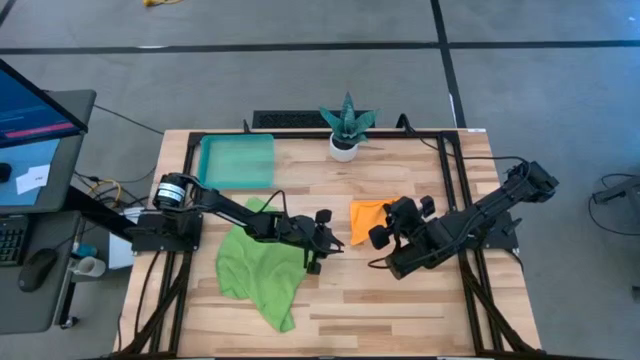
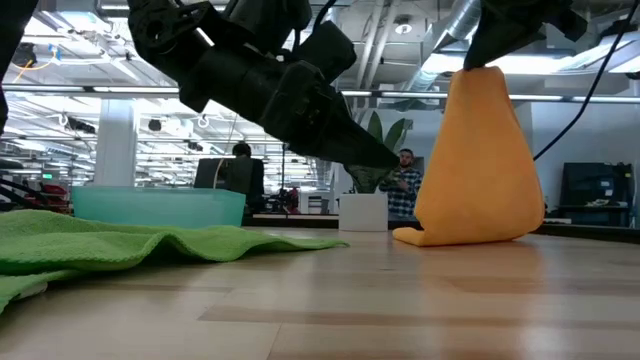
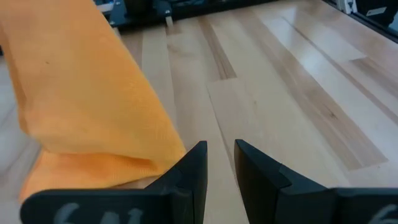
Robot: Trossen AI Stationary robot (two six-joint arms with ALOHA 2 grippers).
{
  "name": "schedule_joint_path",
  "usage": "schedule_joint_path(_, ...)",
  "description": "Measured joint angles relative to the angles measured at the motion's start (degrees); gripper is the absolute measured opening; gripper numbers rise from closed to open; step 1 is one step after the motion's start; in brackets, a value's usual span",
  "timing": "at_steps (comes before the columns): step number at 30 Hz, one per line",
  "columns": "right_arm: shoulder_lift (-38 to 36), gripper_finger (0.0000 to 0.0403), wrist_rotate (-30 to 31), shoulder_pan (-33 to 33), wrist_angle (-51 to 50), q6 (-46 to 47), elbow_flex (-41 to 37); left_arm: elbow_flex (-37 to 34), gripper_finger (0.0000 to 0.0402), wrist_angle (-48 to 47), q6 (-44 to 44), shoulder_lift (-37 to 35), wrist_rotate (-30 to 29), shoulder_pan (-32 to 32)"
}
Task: Roll microfiber towels into tight, uniform cylinder then place into a basket
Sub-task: Fold the yellow microfiber cloth
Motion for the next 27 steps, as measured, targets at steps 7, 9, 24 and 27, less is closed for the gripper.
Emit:
schedule_joint_path(7,0.0,0.0038,-0.1,0.0,0.0,-0.1,0.0,0.0,0.0072,0.7,-0.5,0.0,-0.3,1.3)
schedule_joint_path(9,0.0,0.0038,-0.1,0.0,0.0,-0.1,0.0,0.1,0.0072,2.4,-0.7,0.9,-0.4,1.9)
schedule_joint_path(24,2.2,0.0038,-16.0,2.0,4.1,0.9,0.1,1.4,0.0072,1.2,-1.7,4.4,0.0,2.6)
schedule_joint_path(27,3.5,0.0038,-19.1,2.6,-0.2,4.8,-0.1,1.4,0.0072,0.2,-1.9,4.2,0.0,2.5)
